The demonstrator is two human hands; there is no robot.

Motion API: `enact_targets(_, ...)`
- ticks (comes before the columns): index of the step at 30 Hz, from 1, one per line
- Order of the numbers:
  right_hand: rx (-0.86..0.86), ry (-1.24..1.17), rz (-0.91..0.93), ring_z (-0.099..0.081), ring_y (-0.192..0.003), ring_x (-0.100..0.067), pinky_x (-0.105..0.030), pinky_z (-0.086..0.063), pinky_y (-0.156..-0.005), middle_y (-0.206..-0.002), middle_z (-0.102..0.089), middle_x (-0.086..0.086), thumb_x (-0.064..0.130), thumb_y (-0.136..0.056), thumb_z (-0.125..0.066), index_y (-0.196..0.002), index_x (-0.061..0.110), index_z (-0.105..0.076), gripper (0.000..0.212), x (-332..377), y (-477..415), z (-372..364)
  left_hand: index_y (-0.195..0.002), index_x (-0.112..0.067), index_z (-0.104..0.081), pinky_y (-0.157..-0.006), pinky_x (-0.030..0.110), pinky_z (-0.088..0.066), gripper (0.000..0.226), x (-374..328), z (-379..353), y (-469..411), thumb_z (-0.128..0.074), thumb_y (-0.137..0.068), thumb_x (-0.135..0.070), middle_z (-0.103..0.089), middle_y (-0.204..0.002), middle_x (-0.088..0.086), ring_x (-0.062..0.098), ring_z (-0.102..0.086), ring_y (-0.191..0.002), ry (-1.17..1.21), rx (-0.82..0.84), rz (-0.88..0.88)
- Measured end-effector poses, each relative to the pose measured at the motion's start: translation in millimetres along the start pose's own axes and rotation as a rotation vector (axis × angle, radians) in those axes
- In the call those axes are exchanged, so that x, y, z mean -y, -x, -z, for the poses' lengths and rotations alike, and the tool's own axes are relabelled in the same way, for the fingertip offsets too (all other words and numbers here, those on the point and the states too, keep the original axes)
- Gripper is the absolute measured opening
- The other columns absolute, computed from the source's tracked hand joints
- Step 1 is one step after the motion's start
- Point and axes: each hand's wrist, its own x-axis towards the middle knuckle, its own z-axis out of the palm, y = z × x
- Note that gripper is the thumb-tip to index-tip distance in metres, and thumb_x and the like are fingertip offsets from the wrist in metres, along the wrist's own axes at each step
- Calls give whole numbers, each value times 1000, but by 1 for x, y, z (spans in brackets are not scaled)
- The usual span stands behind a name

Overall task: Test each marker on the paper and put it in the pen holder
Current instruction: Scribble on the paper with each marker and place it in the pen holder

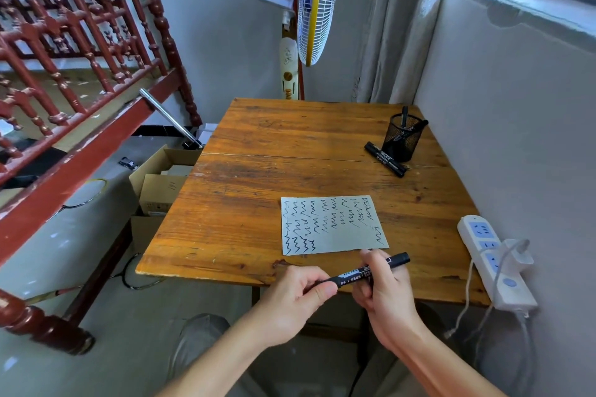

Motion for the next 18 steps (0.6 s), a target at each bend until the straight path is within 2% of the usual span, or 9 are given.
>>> enact_targets(2, 2, 10, 3, -26, -36, -14, -24, -20, -43, -44, -32, 0, 8, -98, -47, -67, 13, -42, 32, -1, -1, 1, -87, -26, -64, -60, 38, -40, 17, -2, -1, -1, -53, -91, -39, -57, -66, -6, 11, -47, -61, -116, -40, -46)
enact_targets(6, -50, 18, -50, -26, -36, -13, -24, -21, -42, -46, -35, 2, 10, -95, -51, -75, 17, -50, 21, -4, -9, 0, -92, -15, -63, -63, 36, -48, 26, 10, -11, -5, -49, -92, -36, -65, -81, -3, 11, -55, -73, -497, -257, -302)
enact_targets(8, -51, 60, -111, -28, -36, -11, -23, -22, -39, -47, -37, 2, 13, -94, -54, -84, 16, -54, 11, -6, -18, 2, -93, -14, -63, -62, 37, -49, 28, 20, -13, -12, -48, -91, -37, -65, -81, -2, 12, -55, -75, -572, -290, -335)
enact_targets(10, -47, 121, -146, -31, -37, -8, -20, -24, -38, -48, -41, 4, 17, -94, -58, -94, 12, -59, 5, -3, -26, 4, -101, -16, -62, -67, 36, -50, 32, 28, -8, -20, -46, -92, -42, -64, -87, -3, 13, -55, -81, -646, -281, -335)
enact_targets(13, -112, 194, -67, -40, -45, -8, -20, -32, -46, -56, -51, 5, 26, -91, -65, -91, 12, -63, 14, 23, -48, 8, -120, -17, -54, -86, 30, -42, 53, 35, 9, -33, -33, -92, -56, -58, -111, -2, 14, -51, -103, -787, -310, -260)
enact_targets(18, -323, 212, 203, -50, -61, -11, -23, -39, -55, -75, -59, 1, 29, -94, -60, -87, 18, -60, 12, 96, -114, 20, -141, -12, -30, -111, 46, -21, 83, 65, 38, -51, -13, -85, -72, -33, -148, 7, 23, -24, -138, -972, -355, 109)
